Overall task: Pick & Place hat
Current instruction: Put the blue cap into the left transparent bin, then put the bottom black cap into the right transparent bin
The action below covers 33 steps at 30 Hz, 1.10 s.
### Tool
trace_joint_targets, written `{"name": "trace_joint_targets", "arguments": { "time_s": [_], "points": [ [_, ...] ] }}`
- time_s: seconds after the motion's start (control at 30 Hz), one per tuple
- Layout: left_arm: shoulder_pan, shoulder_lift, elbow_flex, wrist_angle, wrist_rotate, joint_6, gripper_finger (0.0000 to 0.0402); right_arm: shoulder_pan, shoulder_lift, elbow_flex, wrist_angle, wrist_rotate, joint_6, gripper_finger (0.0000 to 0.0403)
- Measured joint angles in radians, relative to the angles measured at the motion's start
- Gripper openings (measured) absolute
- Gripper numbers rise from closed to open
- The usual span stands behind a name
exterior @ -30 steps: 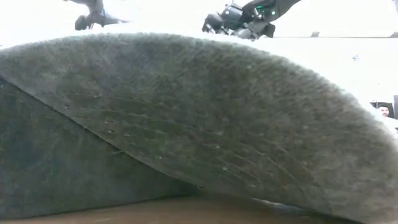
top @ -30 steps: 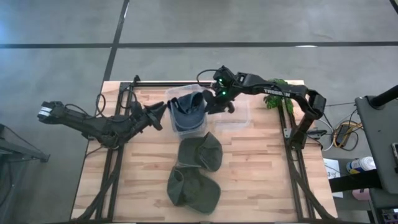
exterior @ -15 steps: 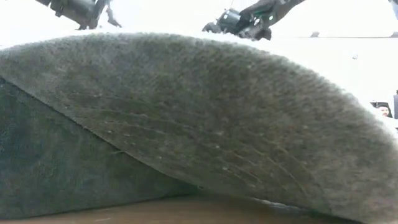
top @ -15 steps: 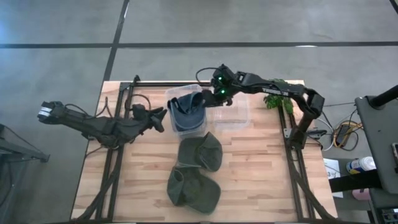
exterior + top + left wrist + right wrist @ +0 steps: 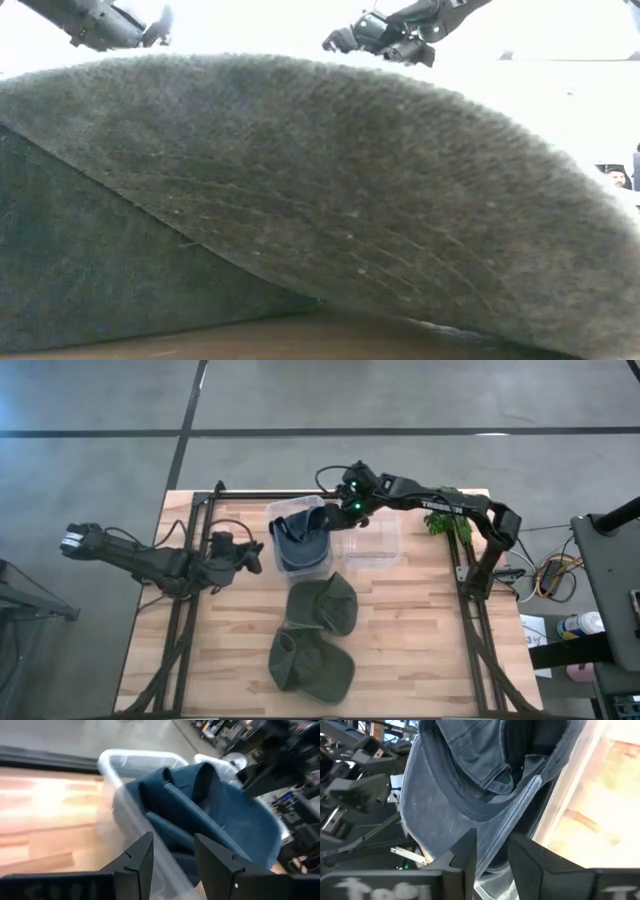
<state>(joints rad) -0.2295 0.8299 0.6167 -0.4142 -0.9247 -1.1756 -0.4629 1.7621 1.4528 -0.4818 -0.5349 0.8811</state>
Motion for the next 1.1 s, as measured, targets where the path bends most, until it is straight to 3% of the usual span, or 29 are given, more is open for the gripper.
{"name": "trace_joint_targets", "arguments": {
  "time_s": [0.23,0.5,0.77,0.87,1.1],
  "points": [
    [0.0,0.0,0.0,-0.098,0.076,-0.113,0.0133,0.001,-0.094,0.0,-0.058,0.033,-0.134,0.0141],
    [0.0,0.018,-0.002,0.007,0.467,-0.079,0.0133,0.125,-0.176,0.0,-0.41,0.109,-0.347,0.0143],
    [0.0,0.21,-0.002,0.183,0.597,-0.068,0.0133,0.219,-0.125,-0.001,-0.4,0.224,-0.352,0.0128],
    [0.0,0.282,-0.002,0.23,0.585,-0.091,0.0133,0.221,-0.123,-0.001,-0.398,0.225,-0.327,0.0124],
    [0.032,0.343,0.013,0.243,0.437,-0.07,0.0133,0.227,-0.138,-0.001,-0.43,0.276,-0.305,0.0121]
  ]
}}
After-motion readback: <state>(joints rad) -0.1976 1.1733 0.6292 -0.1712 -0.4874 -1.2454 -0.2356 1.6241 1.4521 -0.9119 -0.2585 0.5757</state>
